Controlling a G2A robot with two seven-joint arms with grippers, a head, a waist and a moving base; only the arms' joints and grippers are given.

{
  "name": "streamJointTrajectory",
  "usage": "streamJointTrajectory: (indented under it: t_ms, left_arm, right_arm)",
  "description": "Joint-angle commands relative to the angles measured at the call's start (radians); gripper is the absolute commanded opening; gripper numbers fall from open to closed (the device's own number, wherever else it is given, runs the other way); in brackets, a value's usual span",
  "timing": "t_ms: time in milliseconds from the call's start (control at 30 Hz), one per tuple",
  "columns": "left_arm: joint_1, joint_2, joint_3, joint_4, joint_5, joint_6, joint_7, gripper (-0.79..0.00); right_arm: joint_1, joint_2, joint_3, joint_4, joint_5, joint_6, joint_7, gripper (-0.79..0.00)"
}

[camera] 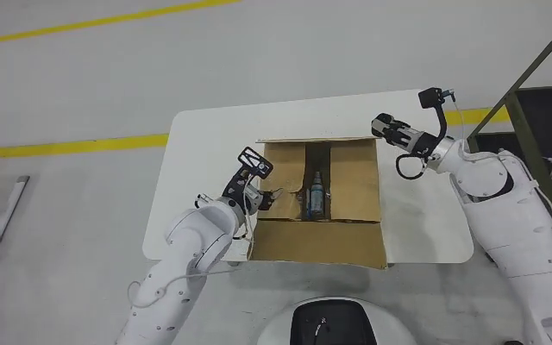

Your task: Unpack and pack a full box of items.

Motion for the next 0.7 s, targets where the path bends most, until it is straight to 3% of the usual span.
streamJointTrajectory:
  t_ms: [0, 233, 667]
  left_arm:
    - [0.022, 0.004, -0.034, -0.023, 0.001, 0.014, -0.01, 0.0]
    - [0.104, 0.019, -0.164, -0.101, 0.004, 0.067, -0.041, 0.0]
    - [0.108, 0.02, -0.17, -0.104, 0.005, 0.07, -0.041, 0.0]
  right_arm:
    - [-0.015, 0.003, 0.003, -0.037, -0.01, 0.004, 0.003, -0.785]
    - [-0.053, 0.006, -0.029, -0.127, -0.031, 0.01, 0.037, -0.785]
    - [-0.12, -0.008, -0.159, -0.192, -0.188, 0.117, -0.045, -0.785]
